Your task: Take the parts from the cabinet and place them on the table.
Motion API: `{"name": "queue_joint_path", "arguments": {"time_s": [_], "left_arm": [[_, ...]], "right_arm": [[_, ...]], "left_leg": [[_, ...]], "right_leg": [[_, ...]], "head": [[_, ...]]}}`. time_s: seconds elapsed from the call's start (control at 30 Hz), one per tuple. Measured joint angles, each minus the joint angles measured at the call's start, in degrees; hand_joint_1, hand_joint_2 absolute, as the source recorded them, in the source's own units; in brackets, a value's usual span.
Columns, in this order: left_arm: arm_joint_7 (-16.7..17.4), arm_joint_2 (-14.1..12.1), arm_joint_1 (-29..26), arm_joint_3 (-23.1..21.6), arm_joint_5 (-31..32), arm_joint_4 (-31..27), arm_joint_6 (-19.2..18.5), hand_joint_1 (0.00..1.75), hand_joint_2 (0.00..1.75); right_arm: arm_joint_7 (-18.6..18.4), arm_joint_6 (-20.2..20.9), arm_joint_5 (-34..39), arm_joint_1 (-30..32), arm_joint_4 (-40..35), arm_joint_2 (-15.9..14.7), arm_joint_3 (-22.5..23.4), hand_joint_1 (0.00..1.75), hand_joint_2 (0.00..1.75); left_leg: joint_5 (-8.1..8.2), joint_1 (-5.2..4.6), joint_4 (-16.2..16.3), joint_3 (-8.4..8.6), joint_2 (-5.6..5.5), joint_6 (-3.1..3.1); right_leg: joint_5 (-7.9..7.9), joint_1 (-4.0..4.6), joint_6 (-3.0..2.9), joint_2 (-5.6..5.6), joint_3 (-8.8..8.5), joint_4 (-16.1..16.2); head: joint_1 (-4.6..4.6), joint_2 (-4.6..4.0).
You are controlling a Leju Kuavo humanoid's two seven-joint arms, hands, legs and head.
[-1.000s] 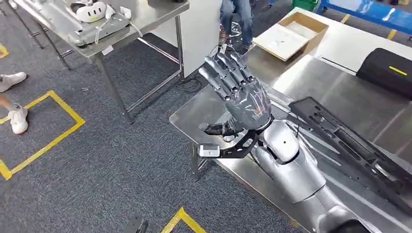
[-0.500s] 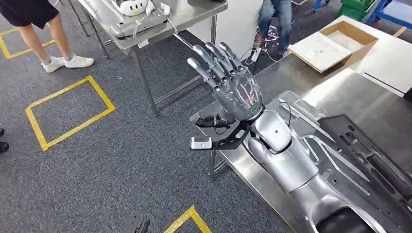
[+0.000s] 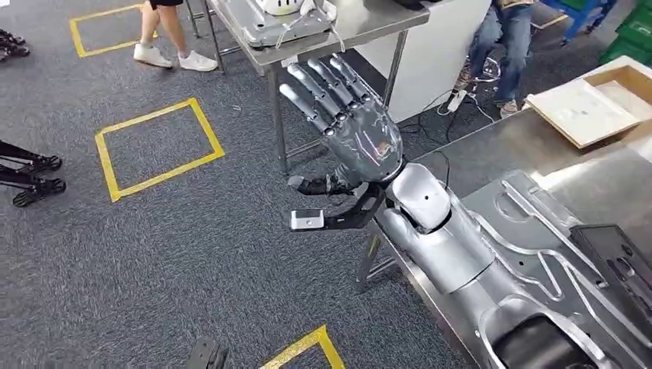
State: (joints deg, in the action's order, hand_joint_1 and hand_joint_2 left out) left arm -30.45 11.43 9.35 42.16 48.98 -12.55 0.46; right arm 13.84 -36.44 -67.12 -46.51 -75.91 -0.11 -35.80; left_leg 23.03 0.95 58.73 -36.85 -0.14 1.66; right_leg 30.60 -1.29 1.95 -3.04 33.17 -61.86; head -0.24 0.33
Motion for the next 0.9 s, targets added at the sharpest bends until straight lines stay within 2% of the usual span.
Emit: {"name": "queue_joint_path", "arguments": {"time_s": [0.03,0.07,0.1,0.13,0.17,0.2,0.23,0.27,0.3,0.33,0.37,0.4,0.43,0.47,0.5,0.53,0.57,0.6,0.63,0.67,0.7,0.73,0.77,0.8,0.83,0.9], "left_arm": [[-0.1,0.1,0.2,0.0,0.0,0.0,0.1,0.0,0.0],[-0.1,0.2,0.3,0.0,0.0,0.0,0.1,0.0,0.0],[-0.1,0.4,0.2,0.0,0.0,0.0,0.2,0.0,0.0],[-0.1,0.5,0.2,0.1,0.0,0.0,0.4,0.0,0.0],[-0.1,0.5,0.0,0.1,0.0,0.0,0.5,0.0,0.0],[-0.1,0.5,-0.1,0.2,0.0,0.0,0.8,0.0,0.0],[0.0,0.5,-0.1,0.2,0.0,0.0,0.9,0.0,0.0],[0.1,0.5,-0.1,0.2,0.0,0.0,1.2,0.0,0.0],[0.3,0.8,-0.2,0.2,0.0,0.0,1.5,0.0,0.0],[0.5,0.8,0.0,0.3,0.0,0.0,1.9,0.0,0.0],[0.8,0.8,-0.1,0.3,0.1,0.0,2.4,0.0,0.0],[1.2,0.8,-0.3,0.4,0.2,0.0,2.8,0.0,0.0],[1.3,0.8,-0.6,0.5,0.2,0.0,2.9,0.0,0.0],[1.3,0.5,-0.9,0.7,0.2,0.0,3.2,0.0,0.0],[1.4,0.5,-1.0,0.7,0.3,0.1,3.4,0.0,0.0],[1.5,0.5,-0.8,0.7,0.3,0.1,3.5,0.0,0.0],[1.6,0.5,-0.7,0.7,0.4,0.1,3.6,0.0,0.0],[1.6,0.5,-0.6,0.8,0.4,0.1,3.7,0.0,0.0],[1.6,0.5,-0.6,0.8,0.3,0.1,3.7,0.0,0.0],[1.6,0.5,-0.7,0.8,0.4,0.1,3.7,0.0,0.0],[1.7,0.5,-0.8,0.8,0.4,0.1,3.7,0.0,0.0],[1.7,0.4,-0.7,0.9,0.4,0.1,3.8,0.0,0.0],[1.7,0.4,-0.6,0.9,0.4,0.1,3.9,0.0,0.0],[1.7,0.4,-0.4,0.9,0.4,0.1,3.9,0.0,0.0],[1.7,0.4,-0.2,0.9,0.5,0.1,4.0,0.0,0.0],[1.7,0.5,-0.1,0.9,0.5,0.1,4.2,0.0,0.0]], "right_arm": [[0.0,0.0,0.0,-0.2,0.2,0.0,-0.2,0.0,0.0],[0.0,0.0,0.0,0.0,0.5,0.0,-0.4,0.0,0.0],[0.1,0.0,0.0,0.1,0.8,0.0,-0.5,0.0,0.0],[0.1,-0.2,0.0,0.3,1.3,0.0,-0.7,0.0,0.0],[0.1,-0.2,0.0,0.3,1.6,0.0,-1.0,0.0,0.0],[0.1,-0.3,0.0,0.2,1.8,0.0,-1.2,0.0,0.0],[0.1,-0.5,0.1,0.1,2.0,0.0,-1.4,0.0,0.0],[0.1,-0.5,0.1,0.0,2.1,0.0,-1.5,0.0,0.0],[0.1,-0.5,0.2,-0.1,2.3,0.0,-1.6,0.0,0.0],[0.0,-0.6,0.2,-0.2,2.3,0.0,-1.6,0.0,0.0],[0.0,-0.6,0.2,-0.2,2.4,0.0,-1.8,0.0,0.0],[0.0,-0.6,0.3,-0.2,2.4,0.0,-1.9,0.0,0.0],[0.0,-0.5,0.3,-0.3,2.4,0.0,-2.1,0.0,0.0],[-0.1,-0.5,0.3,-0.4,2.4,0.1,-2.3,0.0,0.0],[-0.2,-0.5,0.4,-0.3,2.4,0.2,-2.4,0.0,0.0],[-0.2,-0.5,0.4,-0.4,2.4,0.1,-2.4,0.0,0.0],[-0.2,-0.5,0.4,-0.4,2.4,0.0,-2.5,0.0,0.0],[-0.2,-0.5,0.4,-0.3,2.4,0.0,-2.5,0.0,0.0],[-0.2,-0.5,0.4,-0.3,2.4,-0.1,-2.7,0.0,0.0],[-0.2,-0.5,0.4,-0.3,2.4,-0.1,-2.8,0.0,0.0],[-0.2,-0.5,0.4,-0.3,2.4,-0.1,-2.9,0.0,0.0],[-0.2,-0.5,0.4,-0.3,2.4,-0.1,-2.9,0.0,0.0],[-0.2,-0.5,0.4,-0.5,2.4,-0.1,-3.0,0.0,0.0],[-0.2,-0.5,0.4,-0.6,2.4,-0.1,-3.0,0.0,0.0],[-0.3,-0.4,0.4,-0.8,2.4,-0.2,-3.0,0.0,0.0],[-0.3,-0.3,0.4,-0.8,2.3,-0.2,-3.2,0.0,0.0]], "left_leg": [[-0.05,-0.04,0.0,-0.05,-0.4,0.31],[0.0,-0.13,0.0,-0.04,-1.06,0.53],[0.0,-0.25,0.0,-0.05,-1.78,0.63],[-0.01,-0.34,0.0,-0.02,-2.57,0.65],[-0.01,-0.38,0.0,0.0,-3.31,0.65],[-0.01,-0.4,0.1,0.03,-4.11,0.64],[-0.02,-0.4,0.1,0.11,-5.01,0.62],[-0.03,-0.42,0.2,0.19,-5.71,0.58],[-0.08,-0.21,0.2,-0.13,-6.13,0.39],[-0.19,-0.35,0.5,-0.5,-6.99,-0.12],[-0.36,0.23,0.3,-0.67,-7.42,-0.58],[-0.45,0.26,0.0,-0.66,-8.19,-0.99],[-0.61,0.01,-0.2,-0.66,-8.98,-1.52],[-0.25,0.16,0.3,-0.67,-7.9,-1.53],[1.11,-0.39,2.2,-1.43,-4.26,-1.89],[3.06,-0.35,5.6,-3.14,-2.3,-2.17],[5.01,-0.19,9.9,-5.29,-1.12,-2.41],[6.62,-0.09,14.0,-7.37,-0.6,-2.65],[7.16,0.0,16.5,-8.66,-0.33,-2.85],[6.3,0.18,16.2,-8.54,-0.15,-2.99],[4.3,0.3,13.1,-6.9,0.01,-3.04],[2.02,0.33,8.6,-4.35,0.41,-2.99],[-0.01,0.29,3.7,-1.6,1.96,-2.89],[0.33,-0.12,0.7,-0.16,4.7,-2.85],[0.25,-0.49,0.3,0.07,4.13,-1.84],[0.51,-0.52,0.5,-0.2,2.92,-1.03]], "right_leg": [[2.28,0.03,-0.11,1.46,1.97,-4.2],[4.44,0.11,-0.13,2.35,4.47,-9.3],[5.48,0.14,-0.19,2.68,6.53,-13.0],[5.16,0.15,-0.28,2.83,7.69,-14.6],[3.63,0.18,-0.47,2.92,7.61,-13.5],[1.08,0.24,-0.75,3.04,6.37,-10.1],[-1.86,0.32,-1.1,3.52,4.2,-5.1],[-4.27,0.46,-1.54,5.17,2.07,-0.3],[-3.74,0.09,-2.1,8.49,1.17,1.5],[-4.03,0.21,-1.76,8.51,1.26,2.6],[-4.01,0.58,-1.74,7.78,1.2,2.6],[-3.9,0.71,-1.91,7.3,1.05,2.6],[-4.12,0.44,-2.1,6.5,0.66,3.0],[-4.44,-0.15,-2.3,5.38,0.05,3.7],[-4.46,-0.11,-2.53,4.89,-0.39,4.2],[-4.41,0.03,-2.84,3.94,-0.54,4.2],[-4.35,0.17,-2.9,3.13,-0.61,4.2],[-4.21,0.25,-2.97,2.12,-0.64,4.2],[-4.1,0.25,-2.92,1.33,-0.64,4.1],[-3.98,0.23,-2.82,0.46,-0.7,4.1],[-3.83,0.21,-2.68,-0.26,-0.83,4.1],[-3.58,0.14,-2.47,-0.95,-1.03,4.0],[-3.26,0.12,-2.17,-1.49,-1.23,3.8],[-2.89,0.43,-1.76,-1.99,-1.24,3.6],[-2.57,0.79,-1.39,-2.34,-1.17,3.2],[-2.39,1.03,-1.03,-3.45,-1.56,3.5]], "head": [[0.02,0.0],[0.02,0.0],[0.02,0.0],[0.02,0.0],[0.02,0.0],[0.02,0.0],[0.02,0.0],[0.02,0.0],[-0.04,0.0],[-0.02,0.0],[0.04,0.0],[0.09,0.0],[0.04,0.0],[0.05,0.0],[-0.37,0.0],[-0.42,0.0],[-0.42,0.0],[-0.39,0.0],[-0.44,0.0],[-0.44,0.0],[-0.44,0.0],[-0.44,0.0],[-0.44,0.0],[-0.44,0.0],[-0.35,0.0],[-0.24,0.0]]}}
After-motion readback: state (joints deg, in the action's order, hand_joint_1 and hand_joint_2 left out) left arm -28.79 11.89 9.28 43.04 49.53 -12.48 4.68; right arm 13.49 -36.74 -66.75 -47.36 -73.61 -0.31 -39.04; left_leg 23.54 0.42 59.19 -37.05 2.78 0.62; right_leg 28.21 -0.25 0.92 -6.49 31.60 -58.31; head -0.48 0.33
